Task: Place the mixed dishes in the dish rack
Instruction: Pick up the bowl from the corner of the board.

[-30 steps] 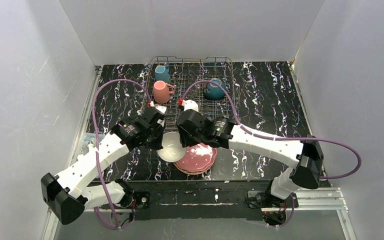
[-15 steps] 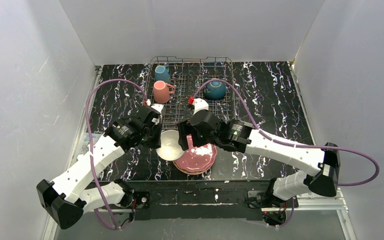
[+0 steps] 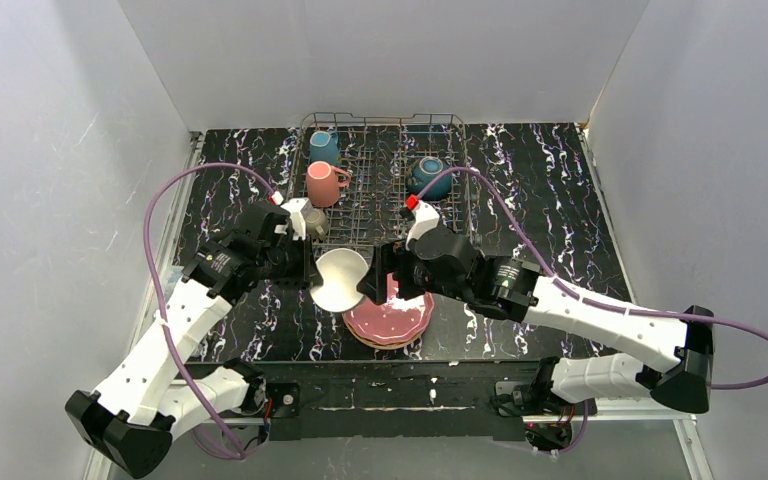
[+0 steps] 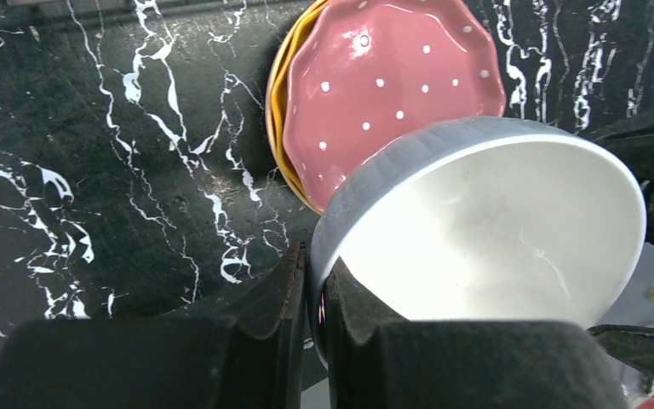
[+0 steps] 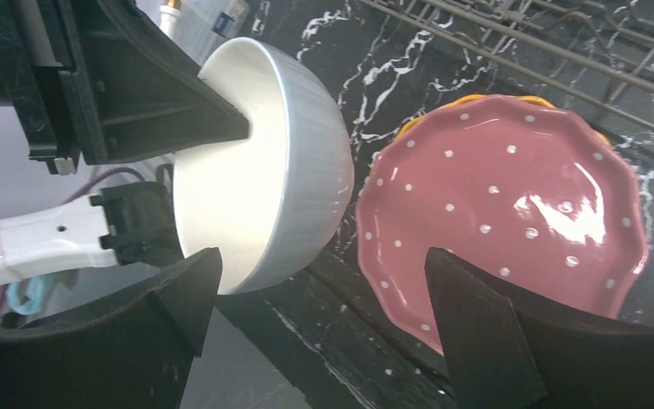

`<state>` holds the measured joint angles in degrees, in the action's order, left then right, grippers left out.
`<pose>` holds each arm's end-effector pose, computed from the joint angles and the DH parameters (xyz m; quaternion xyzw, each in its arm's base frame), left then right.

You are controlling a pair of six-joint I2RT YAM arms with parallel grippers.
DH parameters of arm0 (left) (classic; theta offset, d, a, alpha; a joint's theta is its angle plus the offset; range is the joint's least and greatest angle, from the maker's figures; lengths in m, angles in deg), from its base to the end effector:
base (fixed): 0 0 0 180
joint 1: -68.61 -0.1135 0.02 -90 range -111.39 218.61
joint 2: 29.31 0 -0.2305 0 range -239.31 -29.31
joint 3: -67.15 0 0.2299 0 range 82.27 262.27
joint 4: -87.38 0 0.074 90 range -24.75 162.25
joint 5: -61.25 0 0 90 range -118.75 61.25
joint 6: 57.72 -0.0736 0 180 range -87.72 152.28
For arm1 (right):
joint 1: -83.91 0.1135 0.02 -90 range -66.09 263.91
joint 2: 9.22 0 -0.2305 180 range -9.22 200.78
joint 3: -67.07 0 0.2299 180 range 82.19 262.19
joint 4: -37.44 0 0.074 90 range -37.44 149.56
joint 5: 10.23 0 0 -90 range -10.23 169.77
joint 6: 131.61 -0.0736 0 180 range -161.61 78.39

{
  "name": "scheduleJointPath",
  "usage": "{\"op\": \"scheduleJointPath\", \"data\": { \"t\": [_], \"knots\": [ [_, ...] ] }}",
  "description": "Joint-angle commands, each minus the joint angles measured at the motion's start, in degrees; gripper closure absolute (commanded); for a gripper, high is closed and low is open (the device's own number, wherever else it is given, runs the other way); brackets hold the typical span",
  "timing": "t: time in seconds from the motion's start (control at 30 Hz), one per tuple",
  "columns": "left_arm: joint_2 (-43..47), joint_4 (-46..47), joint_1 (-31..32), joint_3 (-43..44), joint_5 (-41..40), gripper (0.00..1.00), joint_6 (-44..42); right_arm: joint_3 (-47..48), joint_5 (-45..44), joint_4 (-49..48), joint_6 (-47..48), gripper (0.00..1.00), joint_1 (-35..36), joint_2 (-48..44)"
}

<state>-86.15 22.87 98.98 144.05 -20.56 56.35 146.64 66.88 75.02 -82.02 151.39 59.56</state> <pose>0.1799 -0.1176 0.2825 0.0781 0.9168 -0.2352 0.3132 0.1272 0.2639 0.3057 -0.1409 0.8366 0.3647 0.3838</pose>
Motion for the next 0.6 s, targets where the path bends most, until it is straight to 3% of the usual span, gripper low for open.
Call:
{"op": "scheduleJointPath", "data": {
  "t": [0.0, 0.57],
  "knots": [
    [1.98, 2.91, -2.34, 0.8, 8.29, 1.0, 0.08, -2.46, 2.71, -9.04, -4.16, 0.02, -0.47, -2.7],
    [3.57, 6.5, -7.63, -0.06, 19.89, 1.0, 2.47, -7.08, 3.03, -18.61, -13.94, 0.02, -0.86, -4.96]
  ]
}}
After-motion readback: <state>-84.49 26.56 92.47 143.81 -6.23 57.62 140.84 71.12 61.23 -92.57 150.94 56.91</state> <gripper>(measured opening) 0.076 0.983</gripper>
